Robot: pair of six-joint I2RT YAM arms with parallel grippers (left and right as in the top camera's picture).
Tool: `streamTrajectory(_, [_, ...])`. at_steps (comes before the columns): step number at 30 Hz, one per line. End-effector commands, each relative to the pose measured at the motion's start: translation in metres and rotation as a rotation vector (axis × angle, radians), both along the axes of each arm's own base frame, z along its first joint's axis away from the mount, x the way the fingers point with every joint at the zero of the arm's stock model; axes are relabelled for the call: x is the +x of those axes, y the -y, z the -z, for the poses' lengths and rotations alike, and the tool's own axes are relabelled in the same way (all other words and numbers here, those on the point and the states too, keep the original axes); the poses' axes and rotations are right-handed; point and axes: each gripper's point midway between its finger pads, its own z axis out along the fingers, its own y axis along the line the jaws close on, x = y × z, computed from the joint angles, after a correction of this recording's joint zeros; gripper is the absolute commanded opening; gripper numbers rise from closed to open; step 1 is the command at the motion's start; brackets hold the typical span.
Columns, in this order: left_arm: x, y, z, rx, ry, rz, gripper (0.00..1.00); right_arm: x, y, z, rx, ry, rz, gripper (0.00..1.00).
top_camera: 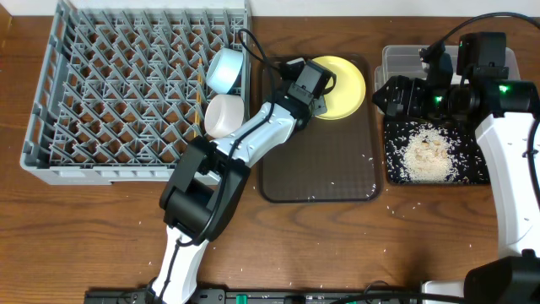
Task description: Sort waste into correct bins and load items into the dishwasher
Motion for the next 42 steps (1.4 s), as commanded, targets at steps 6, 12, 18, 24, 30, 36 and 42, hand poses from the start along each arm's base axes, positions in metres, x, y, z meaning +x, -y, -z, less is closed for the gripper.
streamTrajectory(6, [-0.005, -0.011, 0.043, 0.063, -0.058, -0.027, 0.47, -0.002, -0.002, -0.008, 0.003, 0.024, -0.013, 0.99])
streamTrajectory(12, [-0.007, -0.013, 0.045, 0.074, -0.073, -0.026, 0.34, -0.002, -0.002, -0.008, 0.003, 0.023, -0.012, 0.99])
streamTrajectory(18, [-0.023, -0.024, 0.056, 0.128, -0.147, -0.024, 0.08, -0.002, -0.002, -0.008, 0.003, 0.023, -0.012, 0.99])
streamTrajectory(24, [-0.042, -0.037, 0.063, 0.229, -0.217, 0.054, 0.08, -0.002, -0.002, -0.008, 0.003, 0.023, -0.013, 0.99])
streamTrajectory(30, [-0.041, -0.041, 0.024, 0.251, -0.169, 0.122, 0.08, -0.002, -0.002, -0.008, 0.003, 0.024, -0.012, 0.99])
streamTrajectory(36, [-0.037, -0.041, -0.056, 0.286, -0.012, 0.254, 0.08, -0.002, -0.002, -0.008, 0.003, 0.023, -0.012, 0.99])
streamTrajectory(42, [-0.038, -0.084, -0.129, 0.452, 0.132, 0.173, 0.07, -0.002, -0.002, -0.008, 0.003, 0.024, -0.012, 0.99])
